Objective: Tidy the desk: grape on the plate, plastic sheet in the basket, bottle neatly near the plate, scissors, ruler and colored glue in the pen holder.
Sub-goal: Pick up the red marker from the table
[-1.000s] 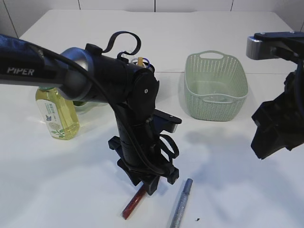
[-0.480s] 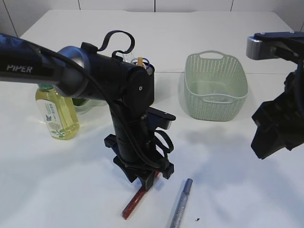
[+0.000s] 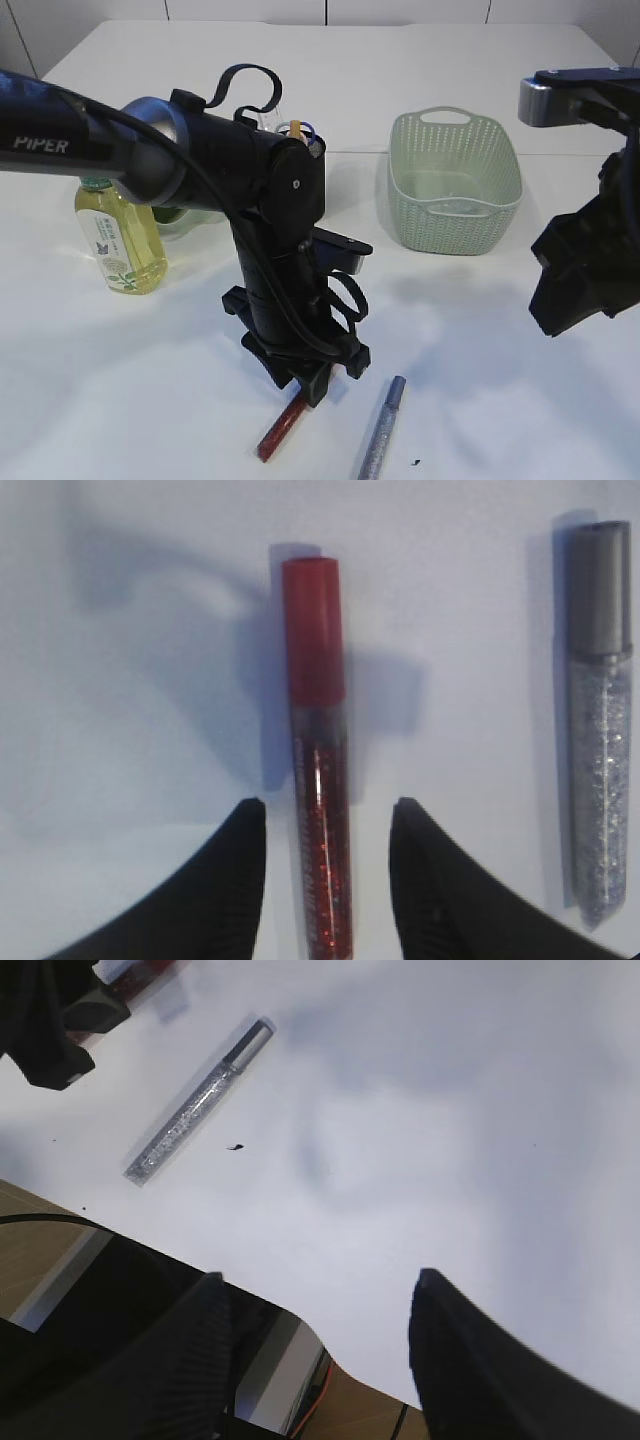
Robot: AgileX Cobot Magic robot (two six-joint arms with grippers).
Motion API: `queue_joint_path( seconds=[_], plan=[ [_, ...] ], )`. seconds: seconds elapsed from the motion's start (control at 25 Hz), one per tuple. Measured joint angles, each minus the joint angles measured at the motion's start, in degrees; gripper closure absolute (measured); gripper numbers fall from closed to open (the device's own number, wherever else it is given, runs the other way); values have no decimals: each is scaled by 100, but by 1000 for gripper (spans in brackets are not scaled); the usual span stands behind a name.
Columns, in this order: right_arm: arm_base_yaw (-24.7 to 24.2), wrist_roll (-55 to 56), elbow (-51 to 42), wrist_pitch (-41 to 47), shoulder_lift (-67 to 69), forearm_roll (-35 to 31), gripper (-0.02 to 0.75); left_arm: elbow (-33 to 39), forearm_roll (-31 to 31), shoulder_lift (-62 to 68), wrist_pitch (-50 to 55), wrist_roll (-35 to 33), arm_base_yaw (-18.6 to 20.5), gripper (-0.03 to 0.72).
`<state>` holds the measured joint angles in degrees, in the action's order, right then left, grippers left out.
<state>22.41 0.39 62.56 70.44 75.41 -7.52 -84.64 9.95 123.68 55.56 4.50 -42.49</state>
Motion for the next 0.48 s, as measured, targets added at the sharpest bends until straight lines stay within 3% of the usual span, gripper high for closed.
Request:
queue_joint_path(
  seconds=[0.48],
  plan=[
    [0, -39, 0, 0, 0, 0, 289, 0, 14, 31, 0, -26, 0, 385]
  ],
)
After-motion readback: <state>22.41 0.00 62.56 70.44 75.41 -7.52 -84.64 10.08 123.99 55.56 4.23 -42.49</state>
